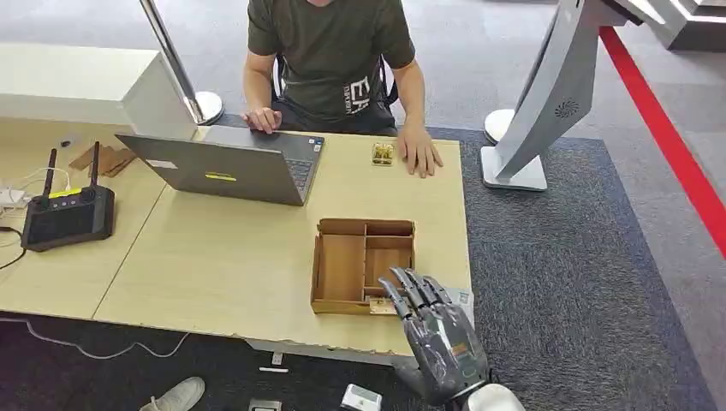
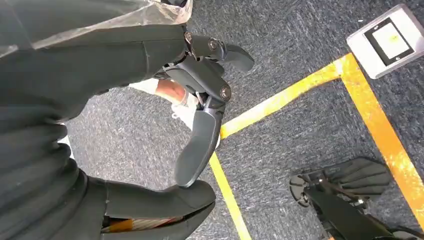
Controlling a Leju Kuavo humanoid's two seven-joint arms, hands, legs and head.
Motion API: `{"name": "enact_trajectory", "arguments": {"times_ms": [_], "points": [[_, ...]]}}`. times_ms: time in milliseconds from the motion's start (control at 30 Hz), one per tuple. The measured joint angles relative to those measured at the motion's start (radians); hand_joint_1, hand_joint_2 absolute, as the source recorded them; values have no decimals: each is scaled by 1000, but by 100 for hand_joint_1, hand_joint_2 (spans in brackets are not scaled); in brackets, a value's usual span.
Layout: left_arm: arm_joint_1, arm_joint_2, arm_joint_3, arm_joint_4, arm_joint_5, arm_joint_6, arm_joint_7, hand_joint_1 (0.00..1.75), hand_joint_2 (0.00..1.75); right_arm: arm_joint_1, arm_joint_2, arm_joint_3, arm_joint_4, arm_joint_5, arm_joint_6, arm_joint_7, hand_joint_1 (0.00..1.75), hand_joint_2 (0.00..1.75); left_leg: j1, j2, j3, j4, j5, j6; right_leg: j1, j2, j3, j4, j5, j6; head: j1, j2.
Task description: Pass the card to the sensor for recognition and then transmit it.
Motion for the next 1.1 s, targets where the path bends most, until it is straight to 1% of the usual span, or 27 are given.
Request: {"name": "enact_trajectory", "arguments": {"times_ms": [300,467,633,800,967,1100], "points": [[0,0,0,0,0,0,2,0,175,-10,23,26,66,-1,-13,-11,0,175,0,0,0,0,0,0,0,0,0,0,0,0,0,0],[-1,0,0,0,0,0,3,0,175,-21,48,30,136,-4,-59,-49,0,175,0,0,0,0,0,0,0,0,0,0,0,0,0,0],[-1,0,2,0,2,0,4,0,175,-37,82,45,219,15,-91,-69,0,175,0,0,0,0,0,0,0,0,0,0,0,0,0,0],[-1,-1,5,0,4,0,4,0,175,-66,119,53,316,50,-167,-87,0,175,0,0,0,0,0,0,0,0,0,0,0,0,0,0],[0,-2,6,-1,5,0,4,0,175,-88,151,55,414,54,-221,-113,0,175,0,0,0,0,0,0,0,0,0,0,0,0,0,0],[1,-2,7,-1,8,0,4,0,175,-108,174,55,493,87,-264,-114,0,175,0,0,0,0,0,0,0,0,0,0,0,0,0,0]]}}
